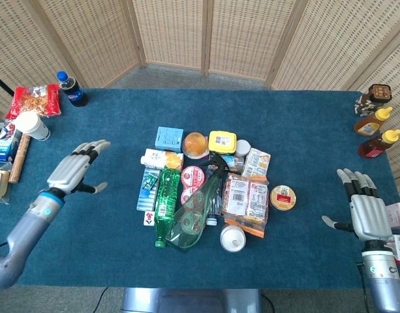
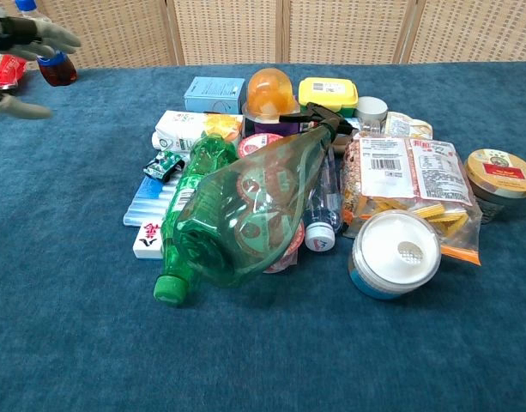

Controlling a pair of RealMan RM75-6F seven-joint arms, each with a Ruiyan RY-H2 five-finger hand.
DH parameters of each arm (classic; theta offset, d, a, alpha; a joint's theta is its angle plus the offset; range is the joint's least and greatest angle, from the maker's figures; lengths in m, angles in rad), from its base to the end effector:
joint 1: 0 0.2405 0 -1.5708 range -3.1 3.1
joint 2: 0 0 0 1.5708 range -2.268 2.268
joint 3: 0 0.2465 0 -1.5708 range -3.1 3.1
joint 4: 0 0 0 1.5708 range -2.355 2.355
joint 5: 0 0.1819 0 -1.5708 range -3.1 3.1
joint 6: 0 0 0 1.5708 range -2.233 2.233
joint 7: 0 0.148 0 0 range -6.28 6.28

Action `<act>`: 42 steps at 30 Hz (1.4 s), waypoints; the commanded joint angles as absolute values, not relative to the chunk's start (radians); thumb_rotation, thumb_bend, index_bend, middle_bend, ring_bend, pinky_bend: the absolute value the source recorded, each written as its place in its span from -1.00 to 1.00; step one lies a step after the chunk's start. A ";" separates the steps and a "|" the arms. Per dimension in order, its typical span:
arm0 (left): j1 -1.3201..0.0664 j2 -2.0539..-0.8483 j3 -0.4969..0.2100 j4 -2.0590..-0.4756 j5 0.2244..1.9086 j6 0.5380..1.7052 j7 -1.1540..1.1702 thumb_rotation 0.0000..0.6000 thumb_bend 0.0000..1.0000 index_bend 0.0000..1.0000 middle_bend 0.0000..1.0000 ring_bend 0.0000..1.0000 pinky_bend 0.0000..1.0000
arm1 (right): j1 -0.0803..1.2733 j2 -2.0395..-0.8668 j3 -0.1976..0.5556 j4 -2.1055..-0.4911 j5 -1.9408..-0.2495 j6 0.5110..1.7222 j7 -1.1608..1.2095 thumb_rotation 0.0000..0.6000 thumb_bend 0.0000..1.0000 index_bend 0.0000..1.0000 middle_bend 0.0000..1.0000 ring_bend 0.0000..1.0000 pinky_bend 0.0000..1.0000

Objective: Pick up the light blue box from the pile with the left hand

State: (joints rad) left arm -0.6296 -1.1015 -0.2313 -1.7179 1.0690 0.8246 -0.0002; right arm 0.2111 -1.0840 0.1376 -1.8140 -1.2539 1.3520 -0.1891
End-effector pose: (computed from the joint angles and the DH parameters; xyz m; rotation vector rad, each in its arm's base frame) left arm -0.1859 0.3316 0.1270 -1.6757 -1.2506 -0.9322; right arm -0.2619 -0.2259 0.1774 1.3389 -0.9833 0.8540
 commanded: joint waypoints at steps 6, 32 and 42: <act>-0.778 -1.235 -0.268 -1.555 0.971 0.698 0.017 1.00 -0.35 -0.95 -1.00 -1.00 -1.00 | 0.206 -1.077 0.140 -1.821 -1.250 1.359 -0.196 0.85 -1.00 -1.00 -1.00 -1.00 -1.00; -1.057 -1.568 -0.320 -1.075 0.760 0.500 -0.001 1.00 -0.35 -1.00 -1.00 -1.00 -1.00 | 0.153 -1.043 0.144 -1.827 -1.200 1.409 -0.197 0.85 -1.00 -1.00 -1.00 -1.00 -1.00; -1.127 -1.623 -0.334 -0.961 0.715 0.423 -0.033 1.00 -0.35 -0.96 -1.00 -1.00 -1.00 | 0.132 -1.036 0.144 -1.820 -1.189 1.421 -0.179 0.84 -1.00 -1.00 -1.00 -1.00 -1.00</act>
